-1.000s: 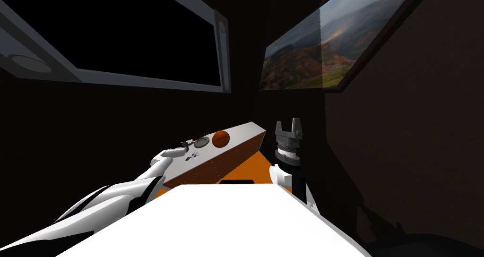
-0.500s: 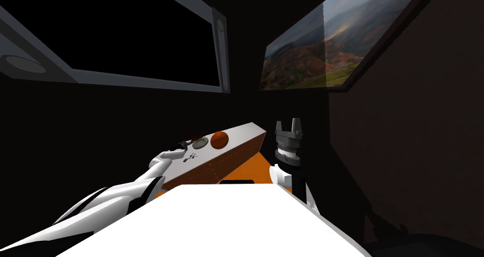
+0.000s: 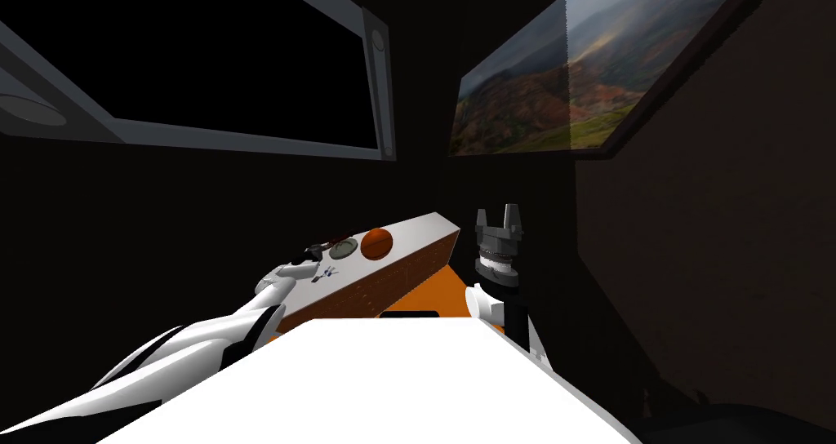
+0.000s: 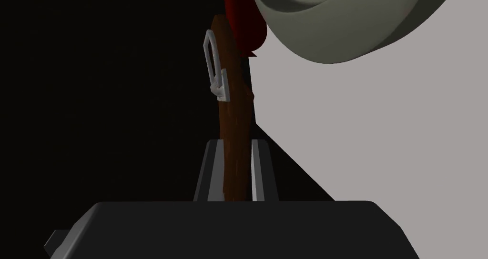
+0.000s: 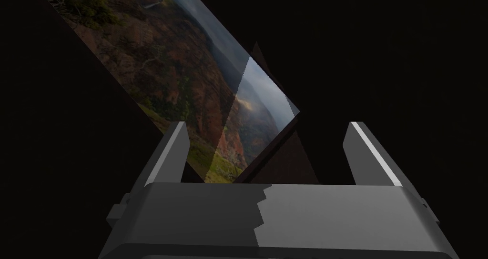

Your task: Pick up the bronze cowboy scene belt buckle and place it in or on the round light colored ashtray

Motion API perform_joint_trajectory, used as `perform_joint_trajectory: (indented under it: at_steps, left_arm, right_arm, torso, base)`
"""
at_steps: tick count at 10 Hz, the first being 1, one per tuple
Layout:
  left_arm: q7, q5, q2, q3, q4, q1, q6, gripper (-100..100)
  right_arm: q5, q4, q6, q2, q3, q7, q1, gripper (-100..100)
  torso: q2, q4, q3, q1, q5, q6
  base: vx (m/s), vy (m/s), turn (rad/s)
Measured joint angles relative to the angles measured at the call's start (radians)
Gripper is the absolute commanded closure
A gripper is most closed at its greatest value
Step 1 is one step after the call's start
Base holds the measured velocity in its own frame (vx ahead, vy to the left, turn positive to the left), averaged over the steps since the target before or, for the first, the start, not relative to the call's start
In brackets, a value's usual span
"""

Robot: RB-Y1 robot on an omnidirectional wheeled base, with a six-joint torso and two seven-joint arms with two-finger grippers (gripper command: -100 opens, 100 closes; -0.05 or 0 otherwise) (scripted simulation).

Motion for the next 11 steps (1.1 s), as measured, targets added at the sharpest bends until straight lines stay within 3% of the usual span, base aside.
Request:
perform_joint_trajectory:
  at_steps: [4, 8, 9, 11]
  left_arm:
    - [-0.001, -0.063, -0.018, 0.022, 0.034, 0.004, -0.109, 100]
    - [-0.001, -0.100, -0.032, 0.028, 0.079, -0.001, -0.195, 100]
    - [-0.001, -0.102, -0.033, 0.028, 0.079, -0.001, -0.199, -100]
    - [-0.001, -0.101, -0.033, 0.028, 0.079, -0.001, -0.199, -100]
  right_arm:
    - [0.000, 0.000, 0.000, 0.000, 0.000, 0.000, 0.000, 0]
    - [0.000, 0.000, 0.000, 0.000, 0.000, 0.000, 0.000, 0]
    - [0.000, 0.000, 0.000, 0.000, 0.000, 0.000, 0.000, 0]
    - [0.000, 0.000, 0.000, 0.000, 0.000, 0.000, 0.000, 0]
  torso:
    - [-0.001, 0.000, 0.000, -0.001, 0.001, 0.000]
    - [0.000, 0.000, 0.000, 0.003, 0.002, 0.000]
    - [0.001, 0.001, 0.001, 0.004, 0.002, 0.000]
    - [0.003, 0.001, 0.002, 0.005, 0.002, -0.001]
  base:
    - [0.054, -0.060, 0.018]
    - [0.042, -0.021, 0.001]
    - [0.000, 0.000, 0.000]
    - [0.000, 0.000, 0.000]
